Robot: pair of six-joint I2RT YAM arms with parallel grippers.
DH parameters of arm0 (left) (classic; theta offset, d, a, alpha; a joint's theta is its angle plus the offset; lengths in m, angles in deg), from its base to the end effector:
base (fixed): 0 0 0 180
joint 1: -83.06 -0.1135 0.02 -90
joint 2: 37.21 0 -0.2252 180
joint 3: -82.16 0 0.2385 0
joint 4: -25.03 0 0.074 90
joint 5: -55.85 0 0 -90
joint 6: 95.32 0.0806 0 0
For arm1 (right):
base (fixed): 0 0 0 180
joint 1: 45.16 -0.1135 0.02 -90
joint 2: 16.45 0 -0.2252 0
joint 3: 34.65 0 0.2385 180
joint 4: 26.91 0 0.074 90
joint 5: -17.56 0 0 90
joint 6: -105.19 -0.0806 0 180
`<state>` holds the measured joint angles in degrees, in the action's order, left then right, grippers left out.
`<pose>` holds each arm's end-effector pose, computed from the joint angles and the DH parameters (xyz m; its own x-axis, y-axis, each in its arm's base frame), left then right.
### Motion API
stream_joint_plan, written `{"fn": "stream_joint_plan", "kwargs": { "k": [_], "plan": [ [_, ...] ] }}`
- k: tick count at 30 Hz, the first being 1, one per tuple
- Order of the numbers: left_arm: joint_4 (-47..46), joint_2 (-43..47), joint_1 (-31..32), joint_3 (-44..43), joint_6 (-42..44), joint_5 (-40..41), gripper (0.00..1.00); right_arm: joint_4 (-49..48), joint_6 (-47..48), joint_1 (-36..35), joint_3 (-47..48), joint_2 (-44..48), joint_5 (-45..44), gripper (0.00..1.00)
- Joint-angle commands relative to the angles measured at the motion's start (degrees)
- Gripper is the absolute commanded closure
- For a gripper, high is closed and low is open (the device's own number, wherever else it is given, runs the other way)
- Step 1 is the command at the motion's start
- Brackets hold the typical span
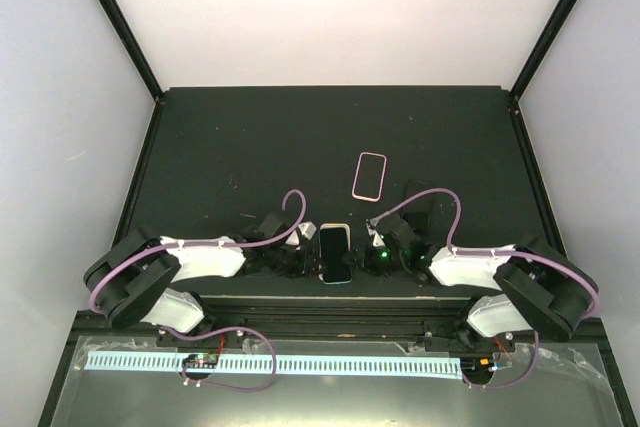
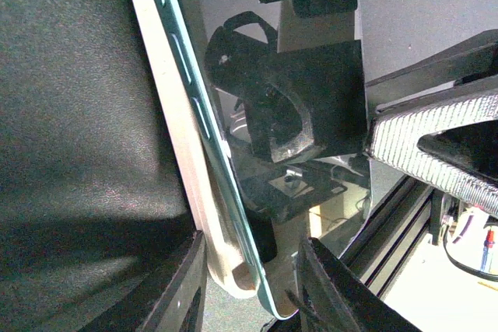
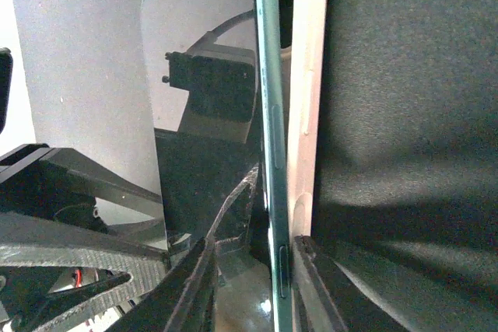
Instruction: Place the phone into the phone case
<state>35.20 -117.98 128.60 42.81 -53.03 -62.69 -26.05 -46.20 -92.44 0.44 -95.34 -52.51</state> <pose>0.1495 -0.2073 0.0645 -0.9869 0.0779 -0.1411 0.1558 0.6852 -0.7115 0.1530 0.2062 0.0641 -0.9791 0.1563 -0.1303 0.0091 0.6735 0.7392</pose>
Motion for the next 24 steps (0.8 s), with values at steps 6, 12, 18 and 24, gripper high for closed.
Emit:
{"fn": "stream_joint_plan", "kwargs": {
  "k": [6,12,18,24],
  "plan": [
    [-0.41,-1.55,0.86,-1.06,-0.06,1.78,0.66,-3.52,0.2,-0.36,-0.02,4.28,1.39,0.81],
    [-0.11,-1.96,1.13,-1.53,-0.05,1.98,0.66,-7.94,-1.2,-0.33,-1.22,3.93,3.92,0.81],
    [0.29,-1.92,1.61,-1.99,-0.02,2.18,0.66,-12.27,-1.99,-0.37,-1.12,0.41,7.35,0.77],
    [1.35,-1.4,1.75,-2.32,0.03,2.63,0.66,-17.87,-3.62,-0.36,-2.4,-2.77,9.27,0.84]
  ]
}}
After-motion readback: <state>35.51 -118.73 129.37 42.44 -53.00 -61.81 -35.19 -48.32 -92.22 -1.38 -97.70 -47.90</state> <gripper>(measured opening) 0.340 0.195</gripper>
